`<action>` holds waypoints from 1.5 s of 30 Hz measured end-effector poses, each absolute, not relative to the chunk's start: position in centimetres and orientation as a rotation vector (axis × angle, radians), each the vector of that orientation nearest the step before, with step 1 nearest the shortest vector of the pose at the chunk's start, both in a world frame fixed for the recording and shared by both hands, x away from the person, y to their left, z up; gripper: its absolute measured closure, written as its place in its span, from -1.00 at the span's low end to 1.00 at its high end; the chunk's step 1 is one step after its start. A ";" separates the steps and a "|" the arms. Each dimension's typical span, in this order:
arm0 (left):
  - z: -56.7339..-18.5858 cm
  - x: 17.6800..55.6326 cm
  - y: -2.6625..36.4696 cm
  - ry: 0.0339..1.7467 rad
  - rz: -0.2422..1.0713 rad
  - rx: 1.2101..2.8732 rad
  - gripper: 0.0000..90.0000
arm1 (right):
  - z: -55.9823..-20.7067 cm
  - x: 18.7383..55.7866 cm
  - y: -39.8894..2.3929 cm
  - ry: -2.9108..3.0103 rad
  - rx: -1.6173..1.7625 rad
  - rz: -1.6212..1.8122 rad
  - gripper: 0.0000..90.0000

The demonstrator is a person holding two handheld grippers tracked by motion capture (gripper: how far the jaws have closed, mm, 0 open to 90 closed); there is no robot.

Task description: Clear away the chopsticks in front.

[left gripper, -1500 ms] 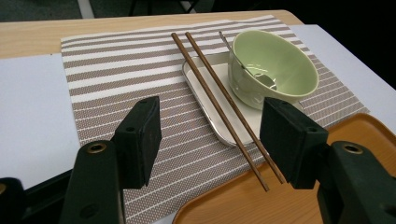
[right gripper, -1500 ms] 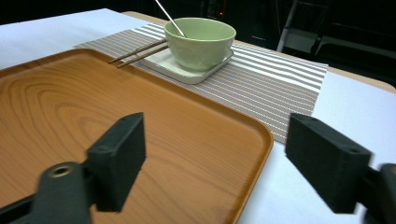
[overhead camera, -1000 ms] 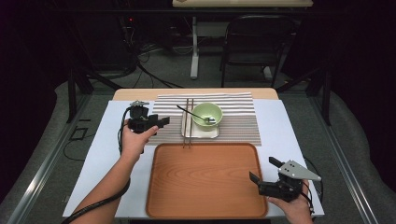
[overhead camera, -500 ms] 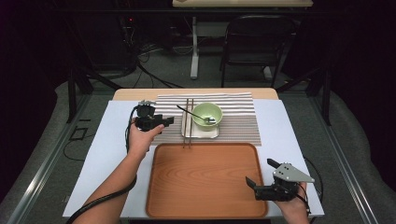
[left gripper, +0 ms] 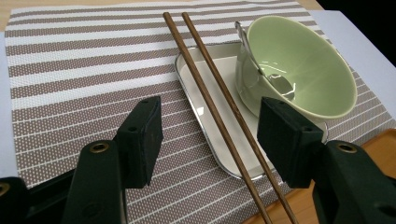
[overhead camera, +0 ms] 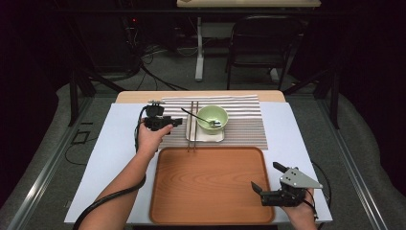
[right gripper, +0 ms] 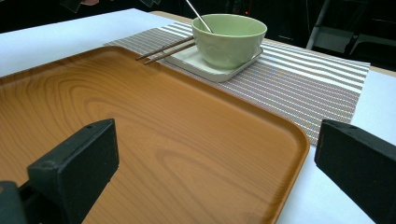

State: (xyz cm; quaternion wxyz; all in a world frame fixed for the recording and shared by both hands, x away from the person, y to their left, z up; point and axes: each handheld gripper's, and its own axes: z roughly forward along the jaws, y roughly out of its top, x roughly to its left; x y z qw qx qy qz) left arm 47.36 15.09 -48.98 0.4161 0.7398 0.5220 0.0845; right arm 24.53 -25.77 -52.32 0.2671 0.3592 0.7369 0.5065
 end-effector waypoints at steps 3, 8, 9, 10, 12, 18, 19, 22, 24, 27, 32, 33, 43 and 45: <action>-49.2 47.7 14.9 1.315 0.207 1.865 -0.10 | -52.4 24.5 -25.8 2.000 0.964 1.369 -1.00; -49.5 48.3 14.8 1.332 0.183 1.856 -0.03 | -52.4 24.5 -25.7 2.004 0.955 1.375 -1.00; -49.5 48.4 14.7 1.334 0.178 1.858 -0.02 | -52.4 24.5 -25.7 2.005 0.953 1.375 -1.00; -49.6 48.5 14.7 1.337 0.175 1.857 -0.01 | -52.4 24.6 -25.7 2.006 0.954 1.374 -1.00; -49.6 48.8 14.5 1.342 0.170 1.856 -0.01 | -52.4 24.6 -25.7 2.006 0.955 1.373 -1.00; -49.9 49.5 14.1 1.365 0.160 1.859 0.01 | -52.4 24.6 -25.8 2.002 0.958 1.379 -1.00; -49.9 49.6 14.1 1.370 0.153 1.860 0.05 | -52.4 24.6 -25.9 1.999 0.958 1.383 -1.00; -50.1 49.9 13.9 1.389 0.133 1.853 0.12 | -52.4 24.6 -25.9 1.999 0.957 1.382 -1.00; -50.3 50.2 13.8 1.398 0.123 1.858 0.13 | -52.4 24.6 -25.9 1.999 0.957 1.383 -1.00; -50.4 50.5 13.7 1.412 0.118 1.866 0.19 | -52.4 24.6 -25.9 2.003 0.953 1.385 -1.00; -50.6 51.0 13.3 1.430 0.104 1.869 0.24 | -52.4 24.6 -26.0 2.004 0.955 1.387 -1.00; -50.7 51.1 13.2 1.435 0.100 1.872 0.25 | -52.4 24.6 -26.0 2.004 0.955 1.388 -0.99; -51.8 51.7 12.5 1.472 0.077 1.873 0.36 | -52.4 24.6 -26.0 2.013 0.950 1.399 -0.99; -52.0 51.8 12.1 1.479 0.074 1.877 0.38 | -52.4 24.6 -26.0 2.014 0.949 1.396 -0.99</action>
